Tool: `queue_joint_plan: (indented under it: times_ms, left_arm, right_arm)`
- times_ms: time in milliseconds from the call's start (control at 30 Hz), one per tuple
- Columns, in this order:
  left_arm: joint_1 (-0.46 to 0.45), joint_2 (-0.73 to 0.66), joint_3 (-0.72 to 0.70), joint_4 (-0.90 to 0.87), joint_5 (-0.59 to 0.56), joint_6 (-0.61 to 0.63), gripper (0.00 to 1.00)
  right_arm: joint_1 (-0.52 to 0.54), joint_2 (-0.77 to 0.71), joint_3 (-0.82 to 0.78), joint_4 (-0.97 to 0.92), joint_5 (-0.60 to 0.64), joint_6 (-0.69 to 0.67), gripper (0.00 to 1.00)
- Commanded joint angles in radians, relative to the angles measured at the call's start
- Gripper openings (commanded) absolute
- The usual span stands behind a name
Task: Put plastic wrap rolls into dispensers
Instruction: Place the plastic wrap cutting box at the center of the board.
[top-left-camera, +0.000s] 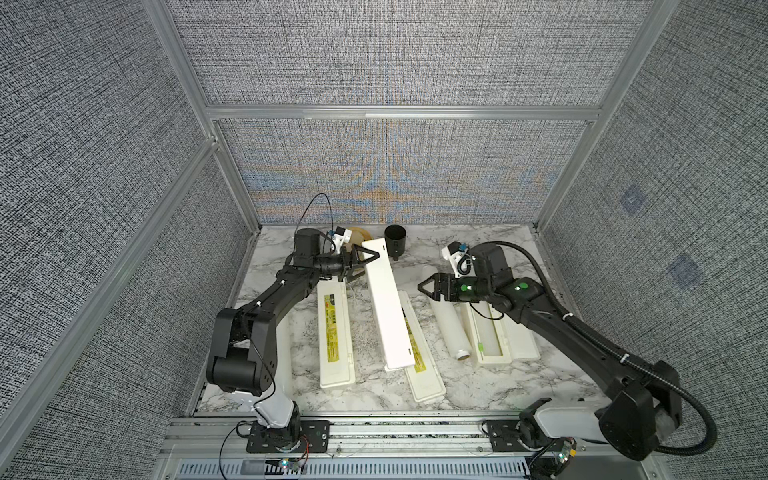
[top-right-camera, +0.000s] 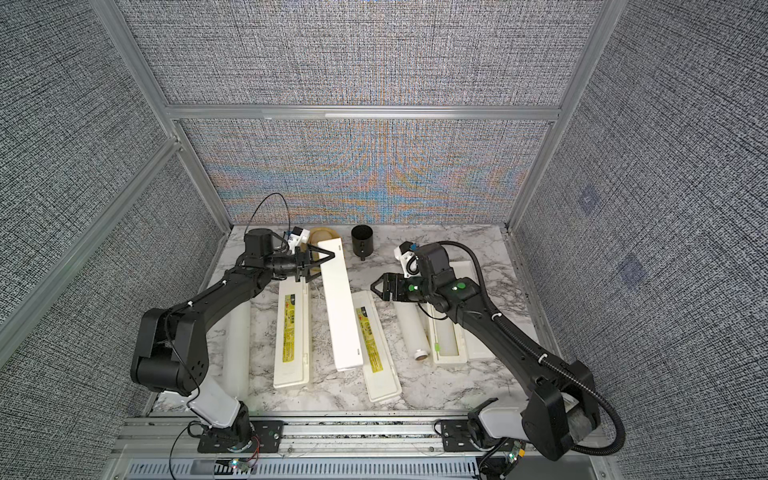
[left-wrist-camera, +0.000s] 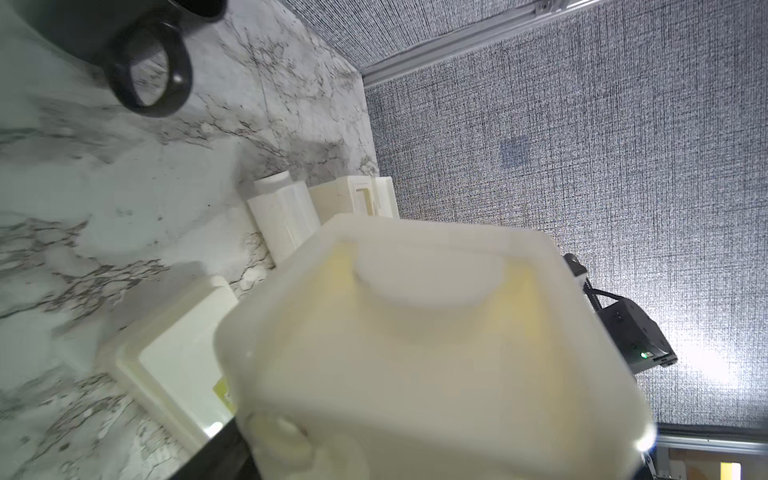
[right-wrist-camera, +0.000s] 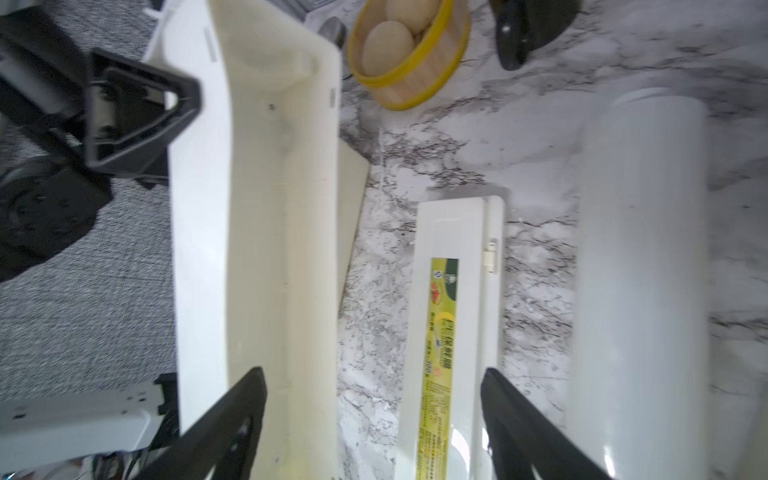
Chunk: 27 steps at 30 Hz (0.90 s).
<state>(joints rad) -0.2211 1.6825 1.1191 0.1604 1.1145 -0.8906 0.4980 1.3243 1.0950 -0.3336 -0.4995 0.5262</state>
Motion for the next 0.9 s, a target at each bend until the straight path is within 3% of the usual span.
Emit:
queue_joint_plan:
  times_ms: [0, 267, 467, 600, 767, 867]
  left_arm:
    - [-0.04, 0.02, 0.02, 0.115, -0.001, -0.066, 0.65]
    - [-0.123, 0.051, 0.024, 0.263, -0.017, -0.177, 0.65]
    - [-0.151, 0.065, 0.021, 0.34, -0.017, -0.227, 0.65]
    - [-0.152, 0.052, 0.012, 0.349, -0.009, -0.228, 0.8]
    - [-0.148, 0.028, 0.017, 0.333, 0.016, -0.203, 0.92]
    - [-0.126, 0.004, 0.045, 0.203, 0.016, -0.124, 0.94]
  right_arm:
    - [-0.001, 0.021, -0.018, 0.16, -0.23, 0.077, 0.77]
    - [0.011, 0.097, -0.093, 0.514, -0.43, 0.273, 0.55]
    - [0.019, 0.137, -0.095, 0.623, -0.484, 0.338, 0.22]
    - [0.01, 0.126, -0.095, 0.651, -0.502, 0.355, 0.03]
    - [-0.008, 0.108, -0.13, 0.613, -0.492, 0.343, 0.0]
    - [-0.01, 0.095, -0.109, 0.452, -0.433, 0.255, 0.0]
